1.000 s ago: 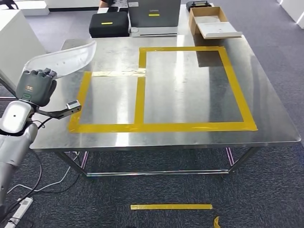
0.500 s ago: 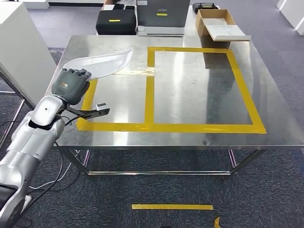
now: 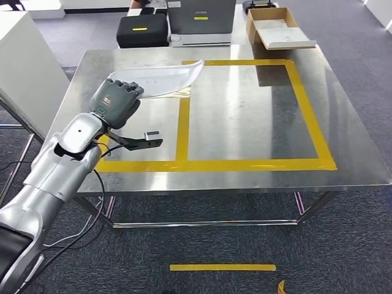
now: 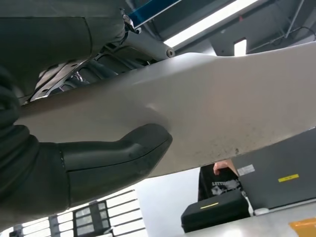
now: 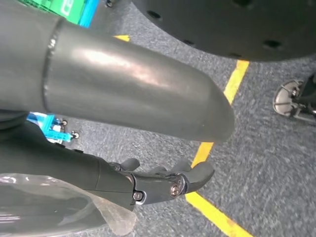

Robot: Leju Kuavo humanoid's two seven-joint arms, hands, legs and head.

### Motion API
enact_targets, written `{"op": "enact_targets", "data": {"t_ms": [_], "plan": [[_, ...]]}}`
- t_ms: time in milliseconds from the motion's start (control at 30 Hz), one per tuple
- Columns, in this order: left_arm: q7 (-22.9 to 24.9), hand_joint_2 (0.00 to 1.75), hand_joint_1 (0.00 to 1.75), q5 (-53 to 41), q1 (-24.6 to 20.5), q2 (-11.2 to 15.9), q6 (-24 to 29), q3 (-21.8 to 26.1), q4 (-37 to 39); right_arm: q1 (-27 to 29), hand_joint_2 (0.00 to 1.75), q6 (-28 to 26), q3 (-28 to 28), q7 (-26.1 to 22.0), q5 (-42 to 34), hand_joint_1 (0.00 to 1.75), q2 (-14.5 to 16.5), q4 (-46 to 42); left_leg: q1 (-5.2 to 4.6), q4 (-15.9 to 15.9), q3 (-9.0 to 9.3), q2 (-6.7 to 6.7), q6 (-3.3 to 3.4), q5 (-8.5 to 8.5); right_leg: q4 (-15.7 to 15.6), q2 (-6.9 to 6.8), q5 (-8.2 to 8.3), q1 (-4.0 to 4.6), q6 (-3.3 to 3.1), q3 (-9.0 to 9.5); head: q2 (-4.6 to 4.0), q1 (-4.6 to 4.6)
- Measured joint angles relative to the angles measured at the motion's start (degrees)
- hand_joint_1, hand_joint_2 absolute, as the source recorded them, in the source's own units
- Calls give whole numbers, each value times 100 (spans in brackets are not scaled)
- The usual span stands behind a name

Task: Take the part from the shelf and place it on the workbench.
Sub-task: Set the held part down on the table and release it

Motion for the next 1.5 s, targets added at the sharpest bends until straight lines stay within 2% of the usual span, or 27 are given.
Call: {"op": "enact_targets", "data": {"t_ms": [33,67,133,200,267,333,433,467,500,533,600,667,767,833,867,933,967,1000,1033,1133,1200,1267,1333,1367,1433,1467,1500], "plan": [[24,175,0,-19,-1,9,3,-25,1,6,0,0,2,3,-1,0,0,1,-2,-181,69,0,19,169,3,3,-10,2,-1,16,0,0],[43,175,0,-38,-9,20,13,-44,2,11,0,0,3,3,-2,0,1,1,-6,-520,212,1,47,390,6,7,-21,3,4,30,0,0],[77,87,0,-79,-44,37,75,-81,2,11,0,-3,5,2,-3,0,2,7,-29,-1176,497,2,102,653,20,13,-43,22,32,29,0,3],[124,0,0,-147,-66,55,177,-119,3,11,0,-10,9,1,-5,0,2,15,-56,-1416,595,-2,136,654,27,10,-43,29,77,4,0,7],[199,0,0,-227,-70,79,250,-149,7,17,0,-20,14,1,-8,0,2,17,-49,-1467,608,-5,177,661,30,5,-56,20,134,-17,0,7],[267,0,0,-290,-78,98,281,-165,10,20,0,-28,17,1,-11,0,1,19,-20,-1512,633,0,231,680,241,1,-212,17,188,-125,0,23],[311,0,0,-350,-66,107,302,-186,30,26,0,-33,19,1,-14,0,1,20,-9,-1525,642,3,274,680,1275,-4,-675,-2,244,-631,0,45],[326,0,0,-365,-53,108,305,-198,44,31,0,-33,20,1,-15,0,1,20,-9,-1524,643,3,276,679,1544,-5,-737,-8,258,-774,0,43],[341,0,0,-376,-44,109,308,-209,59,36,0,-33,21,1,-17,0,2,21,-9,-1523,643,2,276,678,1616,-7,-696,-14,269,-827,0,44],[355,0,0,-385,-39,110,310,-217,72,40,0,-34,22,1,-18,0,2,21,-8,-1522,646,-1,274,676,1453,-10,-553,-23,274,-760,0,44],[367,0,0,-397,-43,115,315,-227,89,41,0,-38,25,0,-20,0,1,21,-11,-1519,652,-7,252,669,700,-19,-182,-38,269,-398,0,44],[370,0,0,-407,-53,132,320,-230,97,35,0,-39,28,-1,-20,0,2,22,-31,-1504,640,-16,198,666,125,-20,-23,-35,237,-89,0,38],[373,0,0,-424,-55,151,334,-241,113,47,0,-40,31,-1,-21,0,1,22,-35,-1508,633,-19,109,671,6,-13,-19,-27,158,-9,0,32],[375,0,0,-422,-62,160,362,-241,117,49,0,-50,33,-2,-22,0,0,21,-21,-1349,576,-10,50,548,-21,-17,3,-39,88,11,0,23],[376,0,0,-417,-65,168,379,-239,120,44,0,-55,34,-4,-23,0,1,21,-16,-1106,476,-6,24,398,-31,-21,17,-46,54,21,0,17],[376,0,0,-406,-51,183,407,-236,131,40,0,-58,34,-13,-28,0,2,22,-13,-358,163,-1,-3,16,-25,-24,27,-40,17,25,0,8],[374,0,0,-403,-30,187,413,-235,136,43,0,-57,34,-17,-33,0,2,22,-12,-44,31,-1,-7,-109,-20,-26,32,-37,12,24,0,8],[369,0,0,-403,-9,188,416,-235,140,47,0,-57,34,-24,-37,0,2,22,-13,100,-22,-1,-3,-132,-16,-25,32,-34,12,23,0,8],[361,0,0,-404,7,189,416,-235,143,50,0,-57,34,-29,-40,0,2,22,-13,12,35,-1,8,-34,-9,-24,32,-32,12,22,0,8],[330,0,0,-418,-4,194,413,-234,143,45,0,-57,36,-48,-46,0,2,22,-24,-1060,577,-2,75,485,21,-18,28,-18,27,9,0,9],[314,0,0,-428,-18,198,410,-235,143,41,0,-57,37,-52,-49,0,2,23,-41,-1435,747,-6,107,582,38,-14,43,-2,71,-24,0,12],[295,0,0,-430,-12,199,409,-236,143,45,0,-57,37,-52,-51,0,2,26,-46,-1460,732,-7,143,604,38,-10,72,2,130,-51,0,16],[278,0,0,-432,-18,201,407,-239,142,50,0,-56,37,-52,-52,0,2,28,-22,-1491,701,9,210,667,145,-9,-68,-4,186,-122,0,23],[272,0,0,-433,-26,199,405,-241,141,51,0,-55,37,-52,-52,0,2,29,-8,-1510,674,18,245,706,335,-10,-251,-9,212,-200,0,29],[260,0,0,-436,-34,197,401,-251,129,49,0,-55,37,-53,-52,0,2,29,-3,-1515,589,24,283,780,1009,-17,-737,-24,255,-429,0,40],[253,0,0,-441,-28,198,395,-258,114,48,0,-54,37,-55,-51,0,2,29,-5,-1514,534,24,286,822,1352,-17,-913,-29,269,-525,0,39],[244,0,0,-454,-19,206,384,-268,88,47,0,-52,38,-56,-51,0,2,30,-7,-1513,474,24,282,867,1560,-18,-988,-30,280,-555,0,37]]}}
